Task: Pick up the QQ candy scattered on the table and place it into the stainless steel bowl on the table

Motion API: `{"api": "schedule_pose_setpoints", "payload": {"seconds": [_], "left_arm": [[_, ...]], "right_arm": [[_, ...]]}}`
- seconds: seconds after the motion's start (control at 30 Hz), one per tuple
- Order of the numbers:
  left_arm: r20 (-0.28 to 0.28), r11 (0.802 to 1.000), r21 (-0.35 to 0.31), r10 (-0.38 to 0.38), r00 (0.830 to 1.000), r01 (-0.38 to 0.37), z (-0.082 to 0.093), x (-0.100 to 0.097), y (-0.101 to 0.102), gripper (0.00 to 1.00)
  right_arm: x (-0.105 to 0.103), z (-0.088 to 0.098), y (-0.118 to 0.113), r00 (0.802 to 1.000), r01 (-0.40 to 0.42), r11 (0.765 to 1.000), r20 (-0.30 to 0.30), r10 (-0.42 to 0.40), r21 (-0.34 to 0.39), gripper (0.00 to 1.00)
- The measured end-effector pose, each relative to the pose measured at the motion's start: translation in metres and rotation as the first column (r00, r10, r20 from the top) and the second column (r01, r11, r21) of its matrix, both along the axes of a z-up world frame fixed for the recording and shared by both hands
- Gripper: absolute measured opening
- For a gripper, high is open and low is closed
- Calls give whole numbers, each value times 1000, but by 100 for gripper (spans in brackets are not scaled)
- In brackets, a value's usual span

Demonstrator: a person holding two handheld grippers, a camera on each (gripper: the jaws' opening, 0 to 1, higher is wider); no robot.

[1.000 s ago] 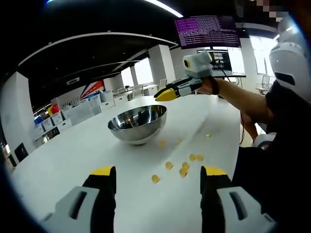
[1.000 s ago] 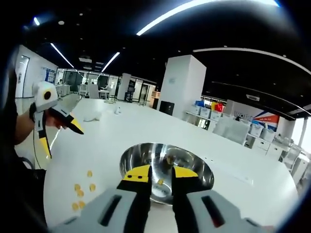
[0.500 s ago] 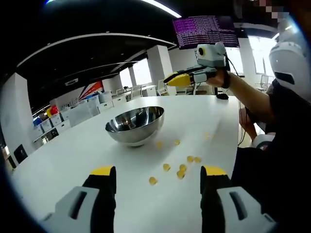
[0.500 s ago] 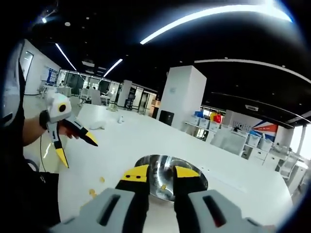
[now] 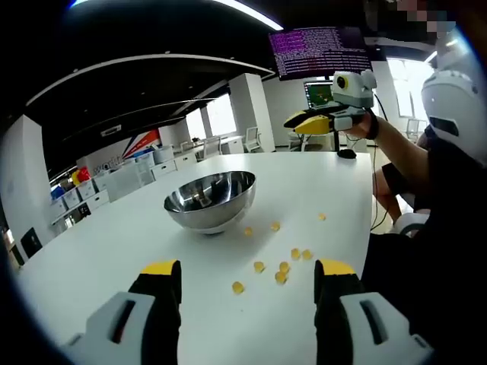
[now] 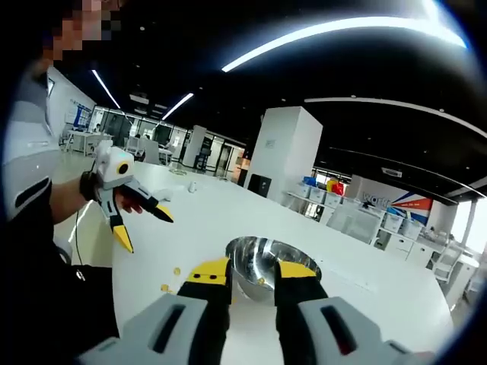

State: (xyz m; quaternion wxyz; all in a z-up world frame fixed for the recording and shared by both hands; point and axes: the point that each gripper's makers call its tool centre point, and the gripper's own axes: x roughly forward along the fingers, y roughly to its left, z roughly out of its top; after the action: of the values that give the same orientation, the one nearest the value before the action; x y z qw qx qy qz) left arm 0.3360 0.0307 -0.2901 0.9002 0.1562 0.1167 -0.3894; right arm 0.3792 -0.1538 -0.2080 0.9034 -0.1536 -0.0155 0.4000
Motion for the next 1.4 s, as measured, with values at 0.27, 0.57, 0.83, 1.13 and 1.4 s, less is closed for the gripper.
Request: {"api": "schedule_pose_setpoints", "payload": {"seconds": [0.27,0.57,0.83,1.13,1.4], "left_arm": [[-3,1000,10,-3,1000,3,0,1,-1,72],[5,1000,15,21,1000,-21,2,1,6,72],[3,1000,14,25,1000,-25,1,-1,7,72],[0,1000,18,20,1000,-20,-1,-1,5,72],[2,1000,21,5,1000,-5,0,-2,1,72]], "right_arm": [[-5,-54,-10,994,35,999,-102,-36,-14,19],[-9,-108,-6,977,39,999,-209,-42,-20,18],[-13,-134,-5,964,36,999,-264,-43,-32,16],[-23,-156,-3,949,29,999,-314,-39,-36,15],[-28,-165,-3,946,40,998,-321,-54,-52,11]]}}
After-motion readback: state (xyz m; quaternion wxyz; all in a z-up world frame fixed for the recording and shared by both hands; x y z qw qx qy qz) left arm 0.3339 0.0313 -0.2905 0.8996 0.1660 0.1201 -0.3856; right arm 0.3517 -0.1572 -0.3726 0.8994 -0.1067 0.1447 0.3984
